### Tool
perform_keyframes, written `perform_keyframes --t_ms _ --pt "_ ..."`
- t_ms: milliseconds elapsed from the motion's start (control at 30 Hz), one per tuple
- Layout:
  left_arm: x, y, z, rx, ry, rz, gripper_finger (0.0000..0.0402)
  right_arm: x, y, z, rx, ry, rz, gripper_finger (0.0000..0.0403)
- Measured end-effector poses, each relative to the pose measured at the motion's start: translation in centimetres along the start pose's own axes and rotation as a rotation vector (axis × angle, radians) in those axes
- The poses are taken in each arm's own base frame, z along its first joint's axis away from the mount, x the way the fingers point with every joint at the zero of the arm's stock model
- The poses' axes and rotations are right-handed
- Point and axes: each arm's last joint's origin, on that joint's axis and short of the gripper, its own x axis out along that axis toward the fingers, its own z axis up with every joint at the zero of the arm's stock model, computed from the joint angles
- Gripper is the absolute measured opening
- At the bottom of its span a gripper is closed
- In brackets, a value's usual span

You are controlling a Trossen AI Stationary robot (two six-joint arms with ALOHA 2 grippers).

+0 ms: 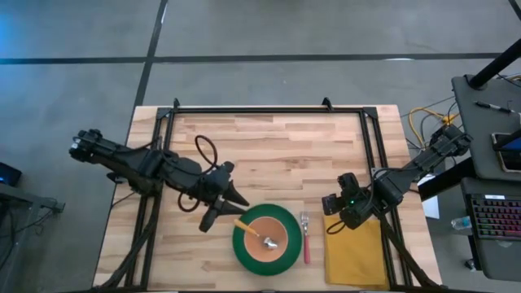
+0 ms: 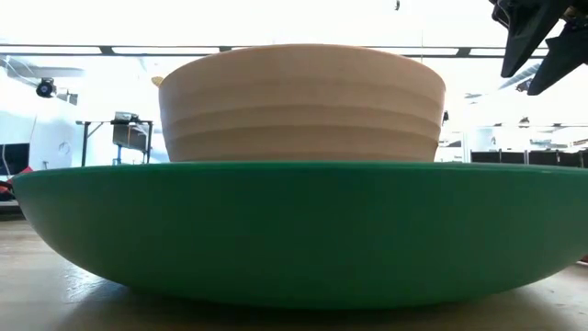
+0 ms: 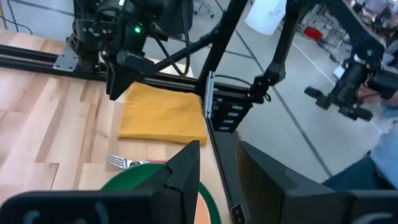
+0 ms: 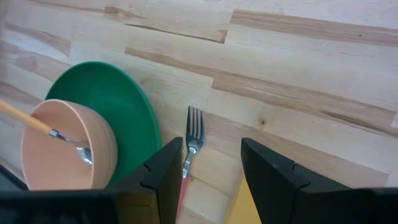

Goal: Set table place
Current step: Return to Home Position

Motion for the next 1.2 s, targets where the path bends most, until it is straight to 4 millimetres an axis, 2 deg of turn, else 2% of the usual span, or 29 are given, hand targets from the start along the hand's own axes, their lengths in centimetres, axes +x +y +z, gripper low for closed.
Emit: perform_keyframes --t_ms 233,500,600,700,833,1033,1200 --pt "0.4 1.0 0.2 -0.004 0.003 0.029 0.0091 0.0 0.0 0.0 0.000 0.000 0.000 0.0155" --pt "-2.4 1.4 0.4 -0.006 -0.048 -0.038 0.0091 0.0 0.0 0.0 0.000 0.000 -0.001 0.0155" --pt "-2.9 2.3 -1.1 -0.003 -0.121 -0.063 0.0091 0.0 0.0 0.0 0.000 0.000 -0.001 0.0155" --pt "-3.4 2.9 -3.0 0.016 -0.232 -0.159 0.0091 0.0 0.0 0.0 0.000 0.000 0.000 0.0155" --pt "-4.4 4.3 -7.0 0.000 -0.306 -0.195 0.0091 0.0 0.0 0.0 0.000 0.000 0.000 0.0155" --pt "-6.6 6.6 -12.1 -0.013 -0.384 -0.157 0.0091 0.0 0.0 0.0 0.000 0.000 0.000 0.0155" --pt "-8.2 7.8 -14.3 -0.004 -0.439 -0.101 0.0091 0.0 0.0 0.0 0.000 0.000 0.000 0.0155"
